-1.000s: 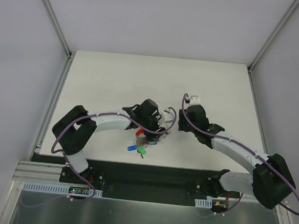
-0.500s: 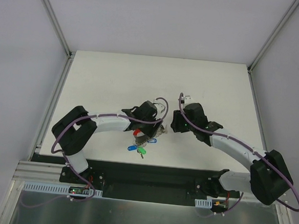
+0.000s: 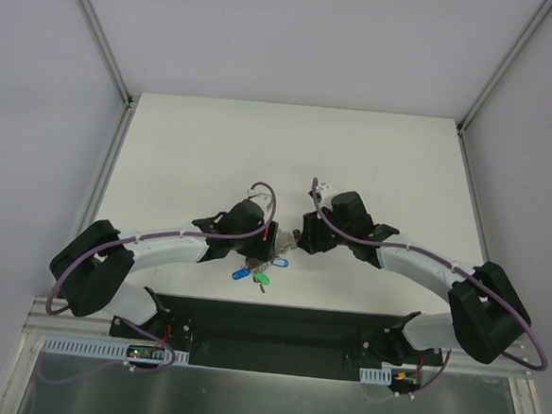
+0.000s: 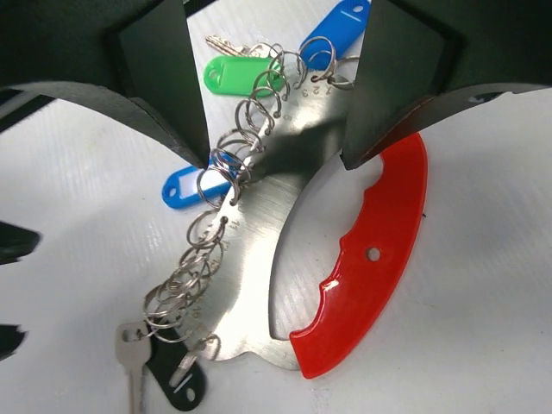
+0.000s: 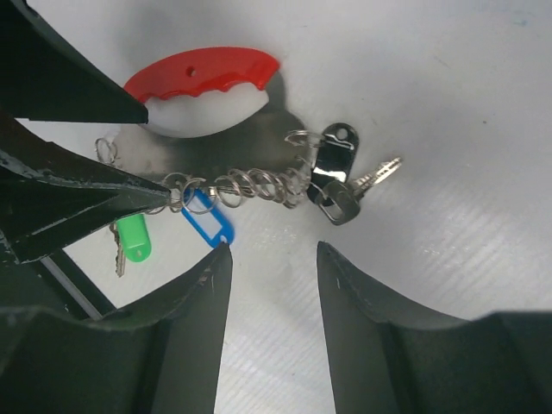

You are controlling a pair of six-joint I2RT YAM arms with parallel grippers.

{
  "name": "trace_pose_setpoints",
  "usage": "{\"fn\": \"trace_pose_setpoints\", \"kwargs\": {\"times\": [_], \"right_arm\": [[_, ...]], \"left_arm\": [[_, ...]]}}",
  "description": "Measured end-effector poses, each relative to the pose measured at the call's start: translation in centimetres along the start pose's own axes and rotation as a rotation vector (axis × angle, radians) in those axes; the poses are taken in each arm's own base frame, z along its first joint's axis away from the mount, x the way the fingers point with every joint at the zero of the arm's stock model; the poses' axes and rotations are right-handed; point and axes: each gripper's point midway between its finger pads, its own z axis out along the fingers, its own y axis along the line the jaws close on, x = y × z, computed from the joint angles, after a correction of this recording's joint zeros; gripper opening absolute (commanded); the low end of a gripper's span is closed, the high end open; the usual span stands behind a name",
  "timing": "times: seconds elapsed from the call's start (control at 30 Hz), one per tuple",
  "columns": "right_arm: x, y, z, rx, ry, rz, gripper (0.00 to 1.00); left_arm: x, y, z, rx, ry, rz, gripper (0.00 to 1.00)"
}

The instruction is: Put the keys on the keyring

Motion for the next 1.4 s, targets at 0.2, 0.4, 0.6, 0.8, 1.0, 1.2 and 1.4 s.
{"fn": "trace_pose_setpoints", "kwargs": {"times": [0.2, 0.4, 0.6, 0.8, 1.0, 1.2, 1.4], "right_arm": [[-0.1, 2.4, 0.3, -0.076, -0.013, -0.081, 0.46], [-0.5, 2.9, 0.8, -0.098, -0.033, -0.14, 0.4], [-0.1, 2.1, 3.4, -0.099, 0.04, -0.147, 0.36], [-0.1, 2.0, 4.3, -0.118, 0.083, -0.186, 0.35], [-0.6, 2.3, 4.7, -0.158, 0.107, -0.245, 0.31], [0.5, 2.4, 5.1, -0.201, 0.169, -0.265, 0.29], [1.4, 2.5, 5.1, -0.228, 0.204, -0.272, 0.29]], "left_arm": [[-2.2, -1.1, -2.3, 0.071, -0.133, 0.008, 0.68], [-3.7, -1.2, -3.6, 0.113, -0.277, 0.088, 0.71], [-4.1, -0.5, -3.5, 0.112, -0.335, 0.203, 0.71], [-4.5, 1.1, -3.7, 0.091, -0.38, 0.239, 0.71], [-4.4, 1.4, -4.2, 0.097, -0.409, 0.277, 0.71], [-4.4, 1.4, -5.0, 0.108, -0.437, 0.303, 0.71], [-4.5, 1.3, -5.1, 0.11, -0.444, 0.306, 0.71]]}}
